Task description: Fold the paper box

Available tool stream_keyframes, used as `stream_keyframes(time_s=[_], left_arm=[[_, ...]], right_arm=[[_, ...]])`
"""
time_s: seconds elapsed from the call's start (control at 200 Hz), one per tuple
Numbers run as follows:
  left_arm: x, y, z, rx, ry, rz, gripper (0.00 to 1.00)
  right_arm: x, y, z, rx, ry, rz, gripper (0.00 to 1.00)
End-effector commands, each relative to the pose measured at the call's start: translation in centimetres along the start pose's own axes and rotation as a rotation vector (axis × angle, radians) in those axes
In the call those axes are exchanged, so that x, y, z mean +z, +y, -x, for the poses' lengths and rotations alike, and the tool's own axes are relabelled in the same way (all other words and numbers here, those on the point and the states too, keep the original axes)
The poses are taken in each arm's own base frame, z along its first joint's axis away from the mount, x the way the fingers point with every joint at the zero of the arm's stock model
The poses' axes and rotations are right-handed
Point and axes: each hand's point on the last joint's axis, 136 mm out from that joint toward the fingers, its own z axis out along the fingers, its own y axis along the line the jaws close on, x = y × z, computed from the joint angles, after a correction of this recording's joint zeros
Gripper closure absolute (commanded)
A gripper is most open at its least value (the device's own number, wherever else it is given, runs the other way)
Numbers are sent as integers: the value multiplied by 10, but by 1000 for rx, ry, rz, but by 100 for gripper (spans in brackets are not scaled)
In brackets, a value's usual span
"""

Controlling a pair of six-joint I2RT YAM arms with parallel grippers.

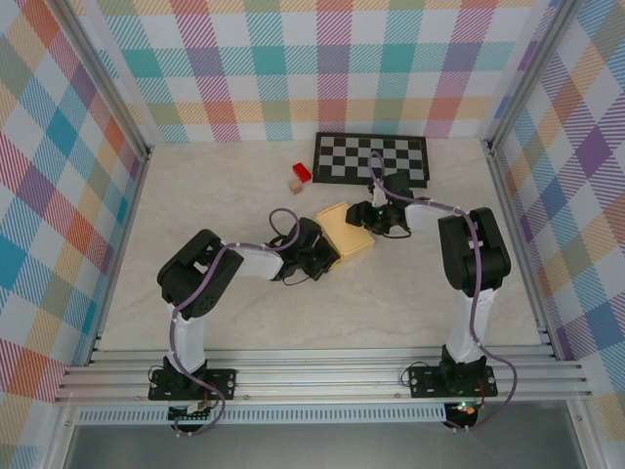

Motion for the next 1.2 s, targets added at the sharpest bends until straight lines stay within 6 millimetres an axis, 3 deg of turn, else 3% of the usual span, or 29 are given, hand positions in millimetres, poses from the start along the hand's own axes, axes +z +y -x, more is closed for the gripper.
stream_keyframes(time_s=[0.0,0.215,0.45,0.67,0.865,1.03,1.195], left_arm=[[0,-65,-10,30,-27,-194,100],[-6,-65,-21,18,-37,-204,100],[-22,-56,-15,113,-44,-128,94],[-69,-17,21,177,-75,14,93],[-94,9,74,176,-123,92,92],[-80,12,107,146,-124,82,93],[-60,8,112,102,-96,35,95]], right_arm=[[21,-27,-97,229,261,-110,46],[20,-28,-102,231,225,-163,46],[14,-33,-101,144,229,-209,46],[6,-46,-94,-44,275,-287,46],[7,-44,-89,-108,293,-261,46],[7,-37,-83,-117,288,-236,46],[9,-30,-82,-130,298,-202,46]])
